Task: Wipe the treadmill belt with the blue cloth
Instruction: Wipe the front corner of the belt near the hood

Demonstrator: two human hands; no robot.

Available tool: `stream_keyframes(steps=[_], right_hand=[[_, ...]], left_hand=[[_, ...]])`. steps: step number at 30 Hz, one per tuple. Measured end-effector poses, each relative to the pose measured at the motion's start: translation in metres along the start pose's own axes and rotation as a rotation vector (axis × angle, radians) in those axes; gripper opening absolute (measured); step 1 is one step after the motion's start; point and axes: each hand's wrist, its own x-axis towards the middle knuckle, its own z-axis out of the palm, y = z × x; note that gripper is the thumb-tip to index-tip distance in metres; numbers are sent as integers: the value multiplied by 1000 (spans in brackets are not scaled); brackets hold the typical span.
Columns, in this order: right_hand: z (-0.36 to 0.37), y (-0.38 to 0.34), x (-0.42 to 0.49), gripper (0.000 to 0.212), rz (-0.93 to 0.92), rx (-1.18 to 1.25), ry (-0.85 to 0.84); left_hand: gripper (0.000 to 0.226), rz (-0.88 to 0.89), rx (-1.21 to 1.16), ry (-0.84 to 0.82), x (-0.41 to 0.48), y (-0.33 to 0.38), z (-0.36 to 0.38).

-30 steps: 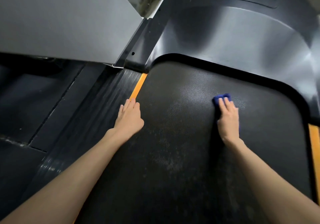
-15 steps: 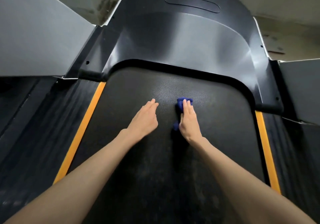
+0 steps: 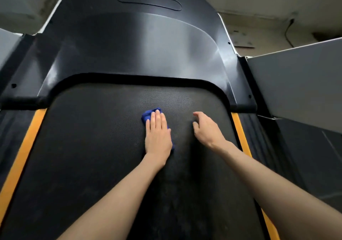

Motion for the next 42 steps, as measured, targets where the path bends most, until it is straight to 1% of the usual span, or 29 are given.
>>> stream_keyframes(steps=[2, 5, 6, 8, 10, 12, 13, 14, 15, 16, 17, 18, 19, 20, 22, 23, 25, 27, 28, 29, 30, 32, 33, 34, 35, 36, 38, 40, 42], right_hand=[[-13, 18, 5, 49, -38, -130, 15], [-33, 46, 17, 59, 107, -200, 157], [-38, 57, 19, 61, 186, -220, 184], [-43, 77, 13, 66, 316, -242, 146], [-43, 94, 1, 70, 328, -181, 70], [-43, 103, -10, 68, 283, -88, 47], [-43, 107, -13, 67, 259, -65, 64], [-42, 112, -14, 65, 235, -56, 92], [-41, 117, -13, 64, 205, -56, 122], [-39, 121, -13, 63, 176, -57, 142], [-36, 125, -12, 63, 158, -56, 148], [-35, 127, -13, 63, 153, -50, 150], [-34, 128, -14, 63, 152, -44, 151], [-34, 129, -14, 62, 151, -39, 156], [-34, 130, -15, 62, 145, -33, 162], [-33, 129, -14, 62, 138, -37, 157], [-30, 130, -11, 64, 139, -54, 143], [-30, 129, -11, 67, 147, -48, 122], [-31, 129, -11, 67, 138, -28, 112], [-33, 130, -12, 67, 125, -4, 104], [-36, 132, -14, 66, 106, 10, 98], [-38, 135, -17, 61, 74, 7, 96], [-38, 135, -18, 58, 69, -2, 107], [-36, 134, -18, 57, 65, -14, 118], [-34, 134, -18, 58, 64, -25, 125], [-33, 135, -18, 61, 65, -34, 131], [-31, 138, -18, 64, 58, -59, 138], [-29, 139, -17, 64, 44, -84, 136], [-28, 141, -17, 63, 48, -105, 144]], left_hand=[[55, 129, 41, 42, 11, -8, 6], [52, 257, 89, 35, 47, -22, -4], [51, 254, 43, 13, 63, -24, -8], [50, 159, -147, -3, 94, -19, -15], [50, 100, -265, 61, 114, -8, -6], [47, 158, -418, 87, 112, 19, -2], [46, 293, -523, 21, 105, 38, 2], [44, 515, -588, -46, 95, 57, 5], [42, 752, -566, -123, 84, 72, 8], [41, 932, -496, -224, 77, 81, 13], [43, 1066, -387, -305, 73, 87, 14], [44, 1147, -315, -307, 73, 88, 12], [40, 1171, -298, -255, 77, 87, 11], [34, 1105, -342, -205, 85, 83, 6], [31, 837, -459, -88, 113, 73, 5], [34, 702, -432, -6, 129, 67, 6], [47, 523, -376, 2, 149, 56, 12], [49, 385, -471, -1, 142, 68, 12], [48, 380, -529, 7, 130, 79, 9], [48, 479, -571, 4, 114, 90, 11], [47, 678, -597, -30, 97, 102, 10], [43, 1126, -455, -129, 76, 108, 15], [45, 1262, -368, -158, 83, 104, 17], [49, 1335, -306, -138, 97, 98, 21], [52, 1338, -272, -119, 111, 94, 22], [52, 1278, -243, -126, 121, 93, 22], [46, 1085, -242, -127, 139, 94, 21], [51, 904, -287, -123, 148, 98, 21], [49, 760, -411, -100, 148, 107, 16]])
